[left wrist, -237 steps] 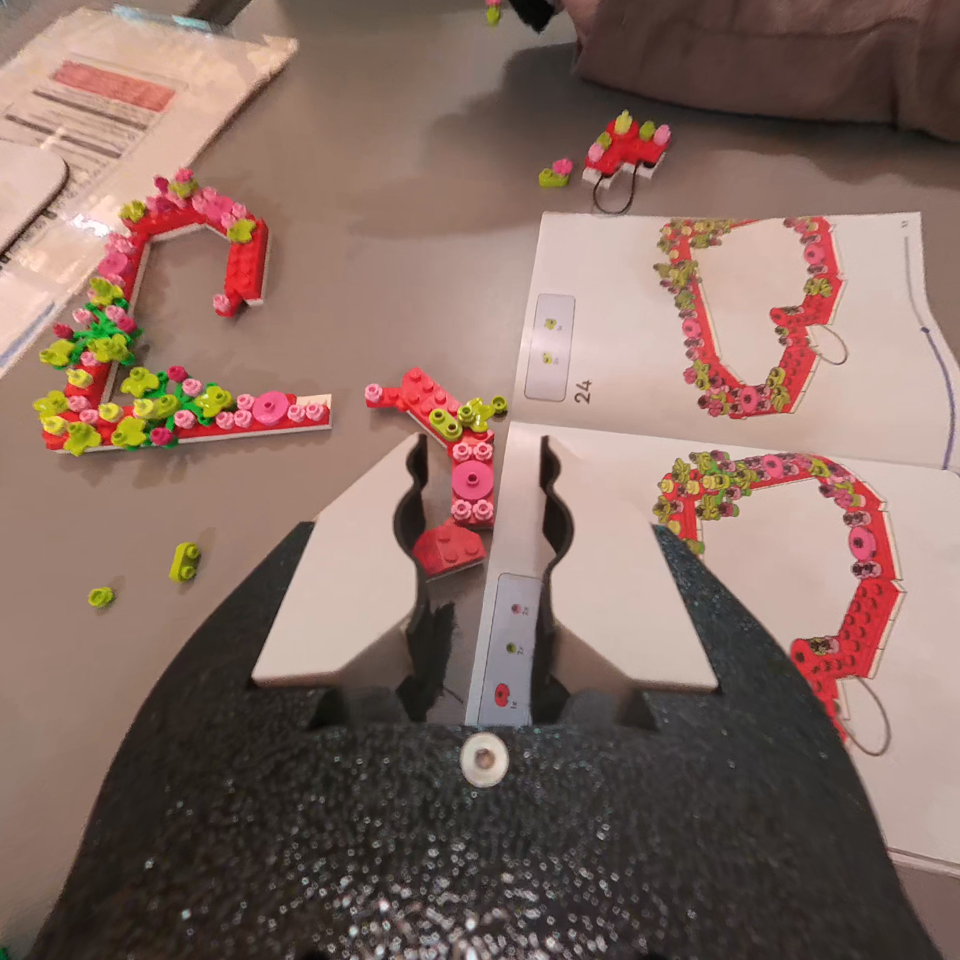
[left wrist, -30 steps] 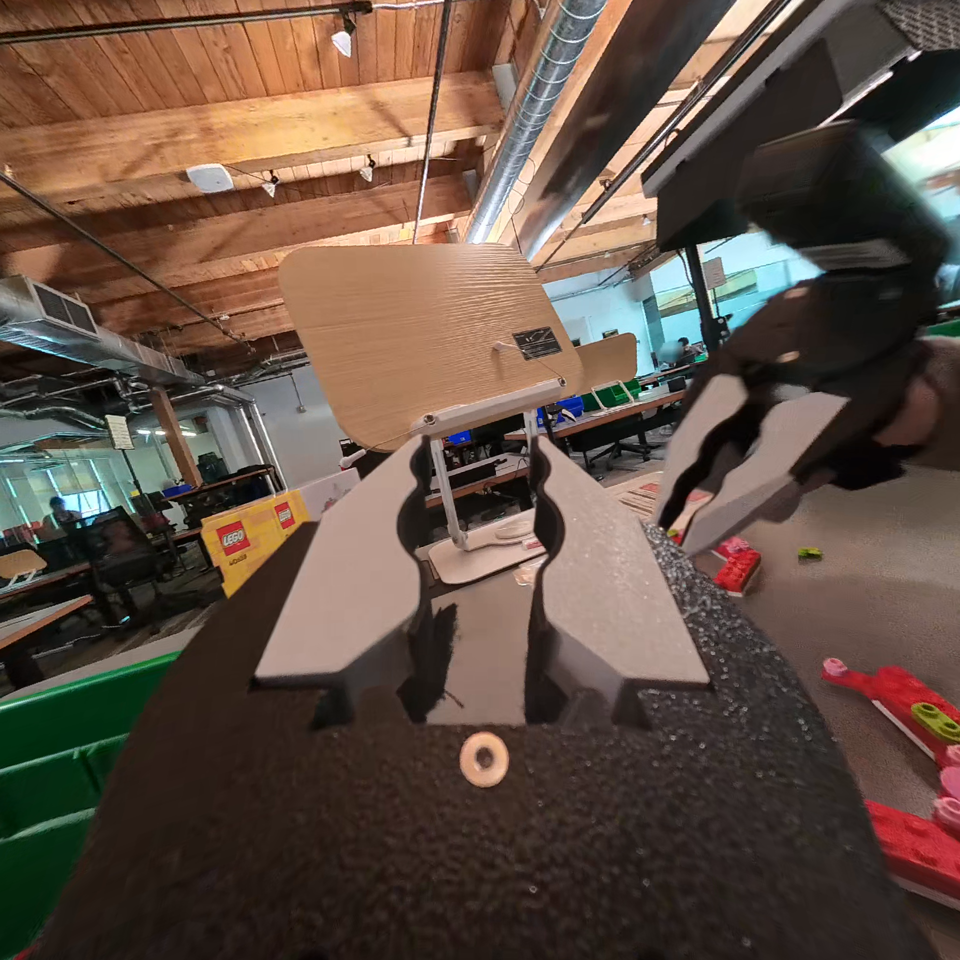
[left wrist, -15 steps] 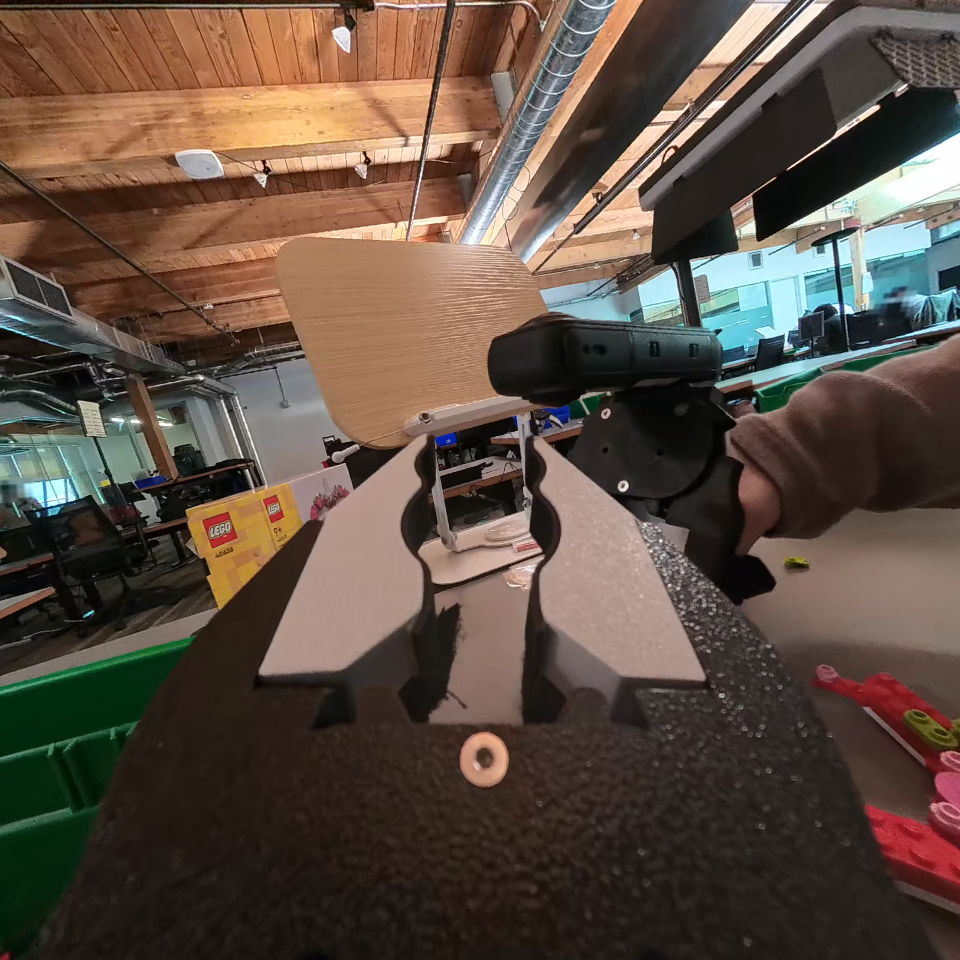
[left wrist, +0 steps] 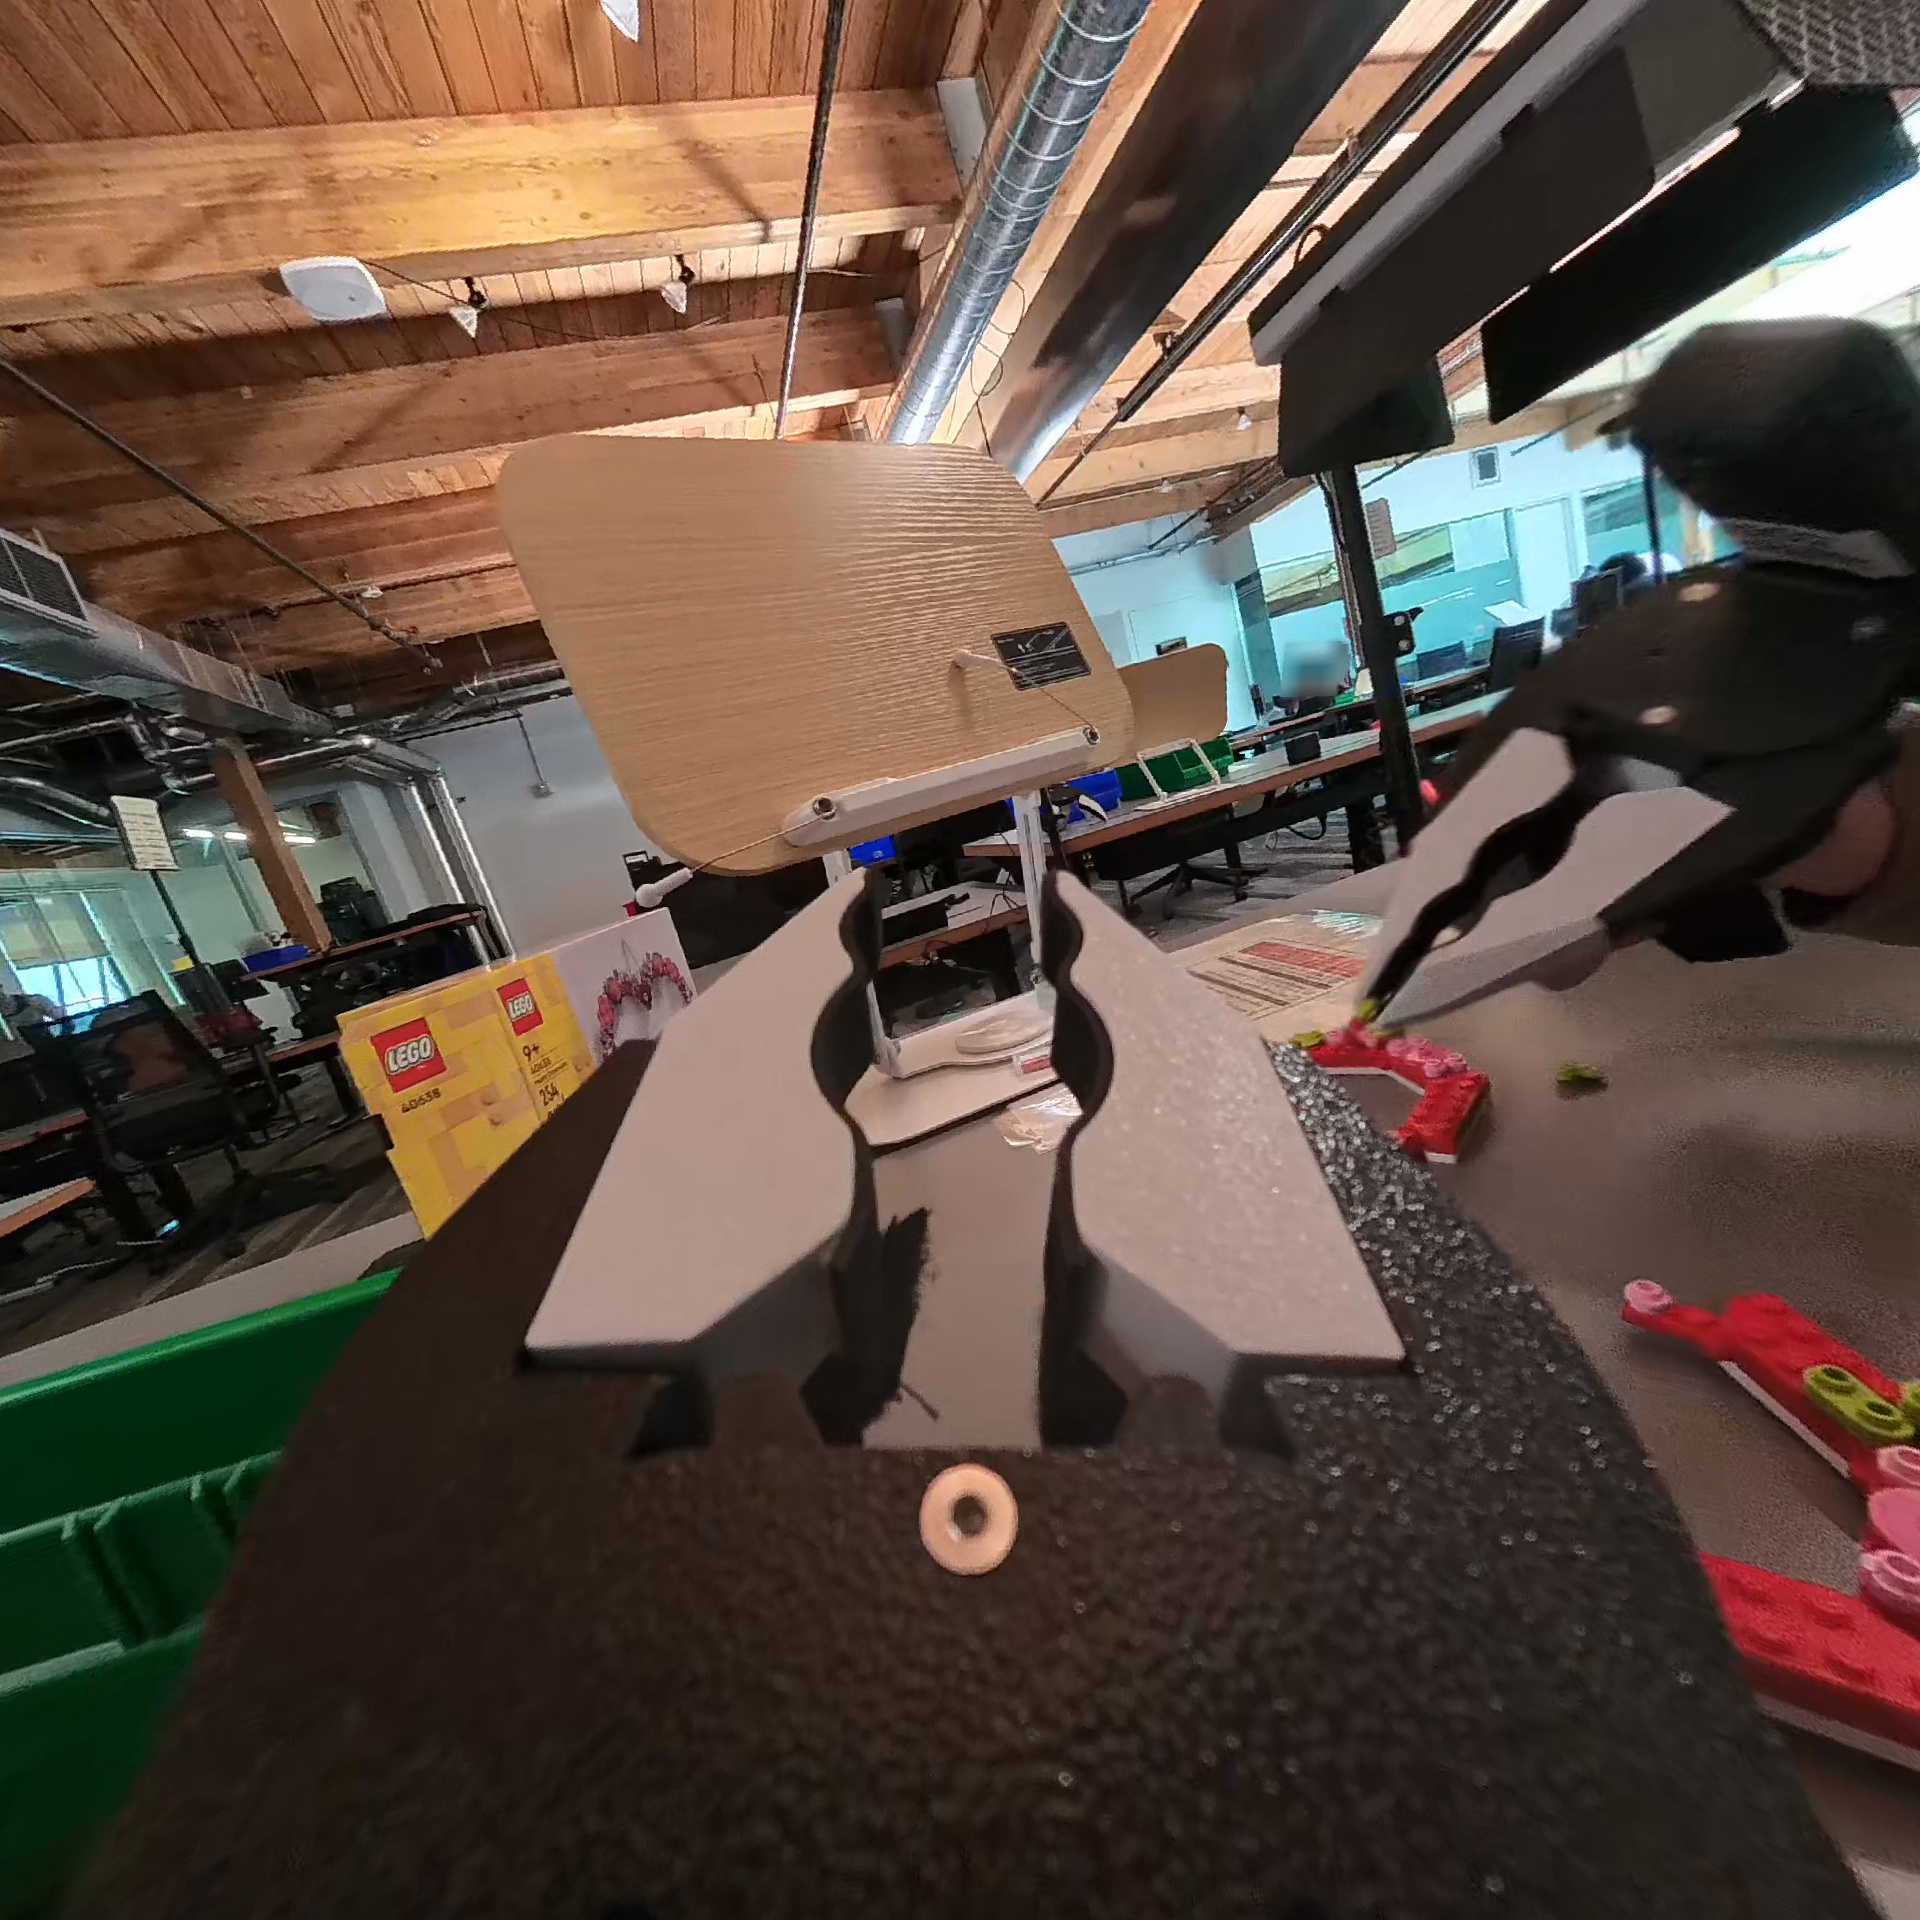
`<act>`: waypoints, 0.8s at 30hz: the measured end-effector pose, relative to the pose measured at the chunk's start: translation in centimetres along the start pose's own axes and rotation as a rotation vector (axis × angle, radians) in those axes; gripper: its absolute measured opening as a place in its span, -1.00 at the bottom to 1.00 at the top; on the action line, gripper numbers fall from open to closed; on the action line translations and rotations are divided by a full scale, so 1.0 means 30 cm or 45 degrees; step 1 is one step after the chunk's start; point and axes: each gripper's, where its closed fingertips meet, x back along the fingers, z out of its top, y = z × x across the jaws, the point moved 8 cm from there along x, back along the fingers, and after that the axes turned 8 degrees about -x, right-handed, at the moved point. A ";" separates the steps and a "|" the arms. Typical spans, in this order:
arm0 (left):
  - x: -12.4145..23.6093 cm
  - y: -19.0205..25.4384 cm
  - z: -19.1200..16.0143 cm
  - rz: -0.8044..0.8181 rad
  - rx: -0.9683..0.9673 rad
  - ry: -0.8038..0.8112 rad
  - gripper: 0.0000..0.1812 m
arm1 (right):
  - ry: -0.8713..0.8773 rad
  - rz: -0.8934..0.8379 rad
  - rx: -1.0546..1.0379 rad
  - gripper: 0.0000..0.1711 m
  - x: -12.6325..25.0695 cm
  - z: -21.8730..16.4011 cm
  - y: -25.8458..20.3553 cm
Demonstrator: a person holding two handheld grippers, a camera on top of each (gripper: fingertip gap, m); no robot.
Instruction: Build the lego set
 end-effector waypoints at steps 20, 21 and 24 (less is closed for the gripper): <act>-0.041 0.107 0.007 -0.052 -0.368 -0.061 -0.86 | 0.432 -0.101 0.143 -0.97 0.083 -0.166 0.045; -0.046 0.116 0.006 -0.071 -0.383 -0.060 -0.86 | 0.445 -0.090 0.144 -0.97 0.086 -0.164 0.042; -0.049 0.129 0.005 -0.096 -0.411 -0.055 -0.87 | 0.503 -0.058 0.115 -0.97 0.102 -0.158 0.041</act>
